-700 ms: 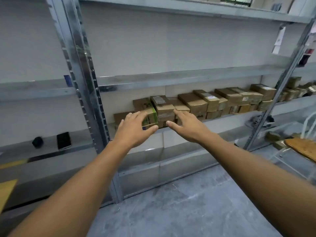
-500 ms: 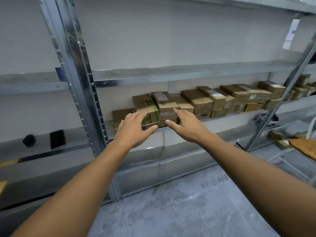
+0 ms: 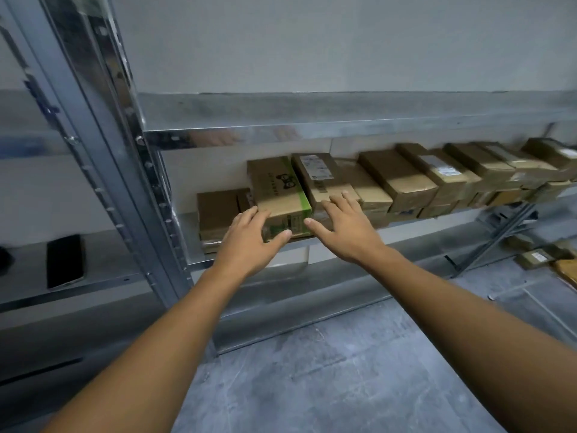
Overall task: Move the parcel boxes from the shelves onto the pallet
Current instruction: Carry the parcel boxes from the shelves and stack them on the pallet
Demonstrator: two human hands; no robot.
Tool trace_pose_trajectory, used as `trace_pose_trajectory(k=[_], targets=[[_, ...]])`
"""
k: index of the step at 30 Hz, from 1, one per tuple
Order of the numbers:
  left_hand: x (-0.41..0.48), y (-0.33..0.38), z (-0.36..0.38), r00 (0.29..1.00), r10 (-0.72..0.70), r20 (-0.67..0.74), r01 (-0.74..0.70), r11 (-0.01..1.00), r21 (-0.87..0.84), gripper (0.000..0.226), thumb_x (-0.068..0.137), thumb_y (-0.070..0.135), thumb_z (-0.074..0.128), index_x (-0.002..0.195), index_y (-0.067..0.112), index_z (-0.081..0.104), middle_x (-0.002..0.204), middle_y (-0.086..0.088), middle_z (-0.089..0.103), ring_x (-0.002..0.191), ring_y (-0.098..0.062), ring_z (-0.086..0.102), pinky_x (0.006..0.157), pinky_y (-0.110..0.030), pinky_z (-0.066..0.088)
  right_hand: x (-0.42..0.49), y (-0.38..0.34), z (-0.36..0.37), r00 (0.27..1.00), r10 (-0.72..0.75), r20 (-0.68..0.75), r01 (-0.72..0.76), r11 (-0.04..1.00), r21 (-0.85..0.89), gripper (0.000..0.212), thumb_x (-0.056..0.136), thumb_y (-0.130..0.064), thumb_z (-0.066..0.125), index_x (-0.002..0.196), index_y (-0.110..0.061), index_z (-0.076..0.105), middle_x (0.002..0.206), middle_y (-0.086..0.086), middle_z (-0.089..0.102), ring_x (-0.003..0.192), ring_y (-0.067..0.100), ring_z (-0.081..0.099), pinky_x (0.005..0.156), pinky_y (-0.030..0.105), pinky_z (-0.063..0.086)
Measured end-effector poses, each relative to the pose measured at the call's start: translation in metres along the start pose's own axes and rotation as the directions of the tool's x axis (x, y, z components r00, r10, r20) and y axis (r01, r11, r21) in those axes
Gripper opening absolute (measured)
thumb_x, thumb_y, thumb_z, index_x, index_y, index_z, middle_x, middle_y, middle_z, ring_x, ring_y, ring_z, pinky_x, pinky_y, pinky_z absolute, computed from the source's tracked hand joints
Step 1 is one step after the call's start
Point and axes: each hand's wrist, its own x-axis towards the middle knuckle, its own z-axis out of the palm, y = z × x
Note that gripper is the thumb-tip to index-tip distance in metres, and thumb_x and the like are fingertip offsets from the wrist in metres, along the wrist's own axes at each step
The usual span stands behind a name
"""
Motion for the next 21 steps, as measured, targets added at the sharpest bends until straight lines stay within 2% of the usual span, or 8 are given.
trace_pose_trajectory(k=[8, 14, 16, 18, 21], targets=[[0.059, -0.014, 0.026, 0.996, -0.091, 0.003, 0.091, 0.992, -0.087, 0.074, 0.097, 0.067, 0.053, 0.159, 0.029, 0.038, 0.171, -0.002, 0.022, 0.158, -0.023, 0.019, 0.123, -0.047, 0.027, 0.067, 0.015, 0.034, 0.998, 0.027, 0.058, -0.026, 1.000, -0.015, 0.082, 0.102, -0.071, 0.033, 0.160, -0.014, 0.042, 0.176, 0.010, 0.014, 0.162, 0.026, -0.012, 0.131, 0.049, -0.001], [0.090, -0.014, 0.050, 0.968, -0.249, 0.018, 0.248, 0.950, -0.188, 0.083, 0.097, 0.063, 0.056, 0.164, 0.025, 0.025, 0.171, -0.006, 0.023, 0.156, -0.026, 0.026, 0.123, -0.048, 0.030, 0.103, 0.031, 0.062, 0.998, -0.017, 0.064, 0.020, 0.998, -0.051, 0.080, 0.102, -0.071, 0.031, 0.152, -0.013, 0.053, 0.176, 0.012, 0.007, 0.161, 0.030, -0.017, 0.130, 0.051, -0.006], [0.098, -0.014, 0.058, 0.955, -0.295, 0.003, 0.287, 0.927, -0.240, 0.085, 0.098, 0.060, 0.059, 0.165, 0.023, 0.023, 0.169, -0.006, 0.028, 0.153, -0.027, 0.032, 0.117, -0.042, 0.033, 0.110, 0.036, 0.069, 0.999, -0.025, 0.039, 0.027, 0.998, -0.051, 0.079, 0.101, -0.071, 0.031, 0.148, -0.012, 0.058, 0.176, 0.013, 0.008, 0.161, 0.030, -0.017, 0.128, 0.050, -0.009], [0.106, -0.015, 0.065, 0.941, -0.339, -0.003, 0.323, 0.900, -0.293, 0.084, 0.098, 0.057, 0.062, 0.164, 0.021, 0.025, 0.164, -0.006, 0.039, 0.147, -0.028, 0.042, 0.102, -0.032, 0.036, 0.116, 0.040, 0.076, 1.000, -0.025, 0.018, 0.026, 0.998, -0.050, 0.079, 0.101, -0.070, 0.033, 0.144, -0.011, 0.061, 0.176, 0.013, 0.008, 0.161, 0.030, -0.017, 0.127, 0.047, -0.012], [0.115, -0.015, 0.075, 0.917, -0.400, -0.017, 0.367, 0.857, -0.363, 0.078, 0.097, 0.054, 0.064, 0.160, 0.021, 0.031, 0.150, -0.004, 0.054, 0.132, -0.025, 0.055, 0.090, -0.028, 0.036, 0.119, 0.045, 0.084, 0.999, -0.047, -0.003, 0.047, 0.998, -0.038, 0.078, 0.100, -0.070, 0.038, 0.138, -0.008, 0.065, 0.176, 0.013, 0.010, 0.161, 0.030, -0.016, 0.125, 0.044, -0.016]])
